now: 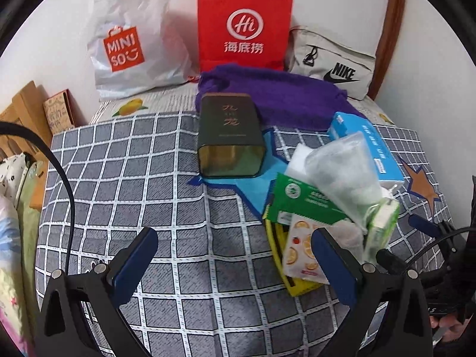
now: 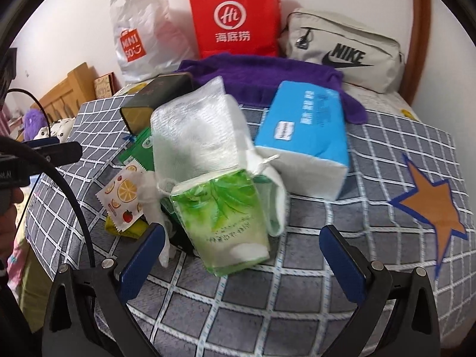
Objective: Organize soft objects
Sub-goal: 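Reach the right gripper to the small green tissue pack and grasp it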
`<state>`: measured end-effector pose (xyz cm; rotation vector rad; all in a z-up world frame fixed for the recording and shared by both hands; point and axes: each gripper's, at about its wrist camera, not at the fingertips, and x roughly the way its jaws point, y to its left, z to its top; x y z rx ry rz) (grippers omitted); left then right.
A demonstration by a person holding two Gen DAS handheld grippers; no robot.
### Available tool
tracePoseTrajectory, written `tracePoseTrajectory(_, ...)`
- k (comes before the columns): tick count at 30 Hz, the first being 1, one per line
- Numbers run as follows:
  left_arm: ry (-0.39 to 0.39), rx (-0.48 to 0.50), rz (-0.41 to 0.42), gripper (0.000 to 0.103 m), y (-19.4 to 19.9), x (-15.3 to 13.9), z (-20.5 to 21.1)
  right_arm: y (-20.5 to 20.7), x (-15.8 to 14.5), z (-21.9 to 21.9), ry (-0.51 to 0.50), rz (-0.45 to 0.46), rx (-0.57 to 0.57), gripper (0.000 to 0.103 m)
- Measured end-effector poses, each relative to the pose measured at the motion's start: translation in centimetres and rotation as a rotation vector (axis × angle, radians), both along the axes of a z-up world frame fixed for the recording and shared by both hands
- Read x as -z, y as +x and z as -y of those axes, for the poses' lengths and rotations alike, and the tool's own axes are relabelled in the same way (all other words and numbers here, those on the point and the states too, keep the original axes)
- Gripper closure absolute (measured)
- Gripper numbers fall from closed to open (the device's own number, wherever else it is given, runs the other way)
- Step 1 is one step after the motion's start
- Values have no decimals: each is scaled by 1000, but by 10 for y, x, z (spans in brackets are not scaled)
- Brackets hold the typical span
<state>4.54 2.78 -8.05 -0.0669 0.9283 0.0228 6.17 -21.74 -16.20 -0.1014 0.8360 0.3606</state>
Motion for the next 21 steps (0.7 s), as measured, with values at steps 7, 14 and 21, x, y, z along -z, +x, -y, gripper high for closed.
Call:
tracePoseTrajectory(7,-50,8,-46,0,12,20,-7,5,20,-15,-101,27,-50,35)
tracePoseTrajectory(14,-75,117,-63,0,17,35,15,-4,6,6,-64,14,-71,47)
tracePoseTrajectory(21,-22,239,-102,0,20,49,48,-9,-13,36,-31,26,-21,47)
